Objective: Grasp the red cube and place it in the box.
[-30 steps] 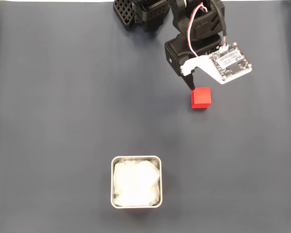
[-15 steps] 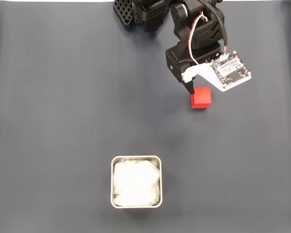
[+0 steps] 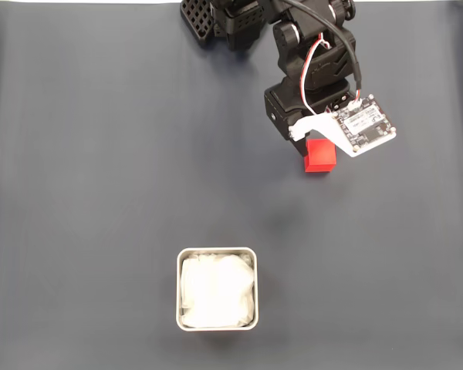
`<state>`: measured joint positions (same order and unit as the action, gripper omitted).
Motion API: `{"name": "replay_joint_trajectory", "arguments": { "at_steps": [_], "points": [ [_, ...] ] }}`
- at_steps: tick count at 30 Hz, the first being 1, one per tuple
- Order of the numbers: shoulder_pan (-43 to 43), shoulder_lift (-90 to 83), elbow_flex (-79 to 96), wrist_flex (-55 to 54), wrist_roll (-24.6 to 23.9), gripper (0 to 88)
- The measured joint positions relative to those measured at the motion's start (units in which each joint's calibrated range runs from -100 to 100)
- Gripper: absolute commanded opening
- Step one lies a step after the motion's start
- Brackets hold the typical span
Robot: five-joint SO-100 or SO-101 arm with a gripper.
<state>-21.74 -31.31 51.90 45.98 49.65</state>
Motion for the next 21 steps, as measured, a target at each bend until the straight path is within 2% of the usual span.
{"name": "replay_joint_trajectory", "arguments": {
  "at_steps": [21],
  "points": [
    [-0.15, 5.21, 1.45, -5.65, 0.20, 40.9]
  ]
}}
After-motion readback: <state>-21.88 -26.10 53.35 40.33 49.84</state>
